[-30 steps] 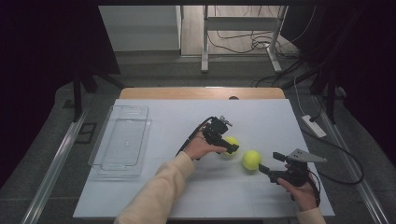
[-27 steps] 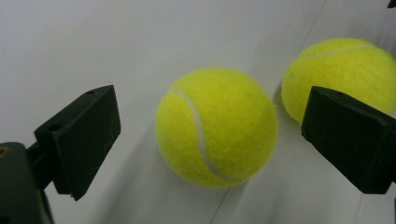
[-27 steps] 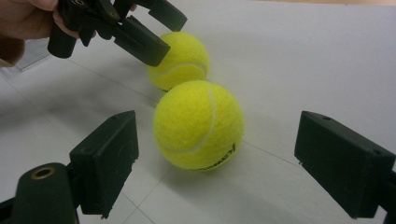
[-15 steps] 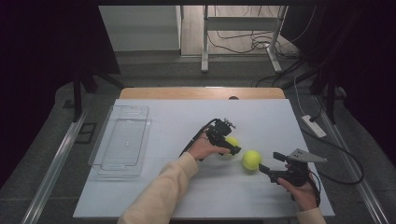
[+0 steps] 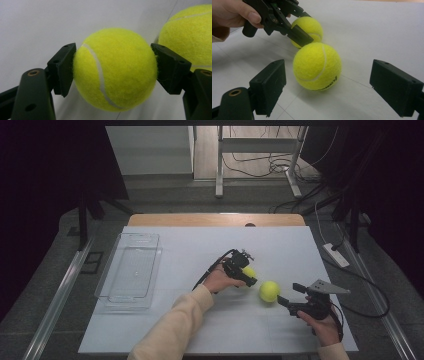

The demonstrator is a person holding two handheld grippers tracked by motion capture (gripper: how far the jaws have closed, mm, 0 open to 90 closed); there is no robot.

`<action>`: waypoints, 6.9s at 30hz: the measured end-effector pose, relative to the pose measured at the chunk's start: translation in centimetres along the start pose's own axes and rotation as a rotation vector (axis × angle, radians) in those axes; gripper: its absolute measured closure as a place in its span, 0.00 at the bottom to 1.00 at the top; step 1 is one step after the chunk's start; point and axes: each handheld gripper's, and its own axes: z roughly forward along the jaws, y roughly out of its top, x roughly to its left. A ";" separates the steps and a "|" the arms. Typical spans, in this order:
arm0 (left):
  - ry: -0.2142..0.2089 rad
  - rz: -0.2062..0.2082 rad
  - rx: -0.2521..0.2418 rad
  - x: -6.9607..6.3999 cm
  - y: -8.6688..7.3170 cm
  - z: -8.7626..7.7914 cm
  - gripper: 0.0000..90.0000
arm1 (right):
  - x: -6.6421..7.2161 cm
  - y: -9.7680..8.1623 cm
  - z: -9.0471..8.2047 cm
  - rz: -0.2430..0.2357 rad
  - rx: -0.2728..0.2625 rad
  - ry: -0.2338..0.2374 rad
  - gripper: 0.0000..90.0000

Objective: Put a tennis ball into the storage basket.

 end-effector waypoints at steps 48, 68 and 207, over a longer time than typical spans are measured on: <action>0.023 0.012 -0.136 0.0 -1.2 -4.1 0.29 | 0.0 -0.1 0.0 -0.002 0.003 -0.005 0.15; 0.035 0.007 -0.242 0.0 -1.7 -7.1 0.29 | 0.1 -0.1 0.0 -0.003 0.001 -0.007 0.15; 0.164 -0.080 -0.513 4.6 -11.8 -18.9 0.30 | 0.5 -0.3 0.1 -0.018 0.019 -0.051 0.14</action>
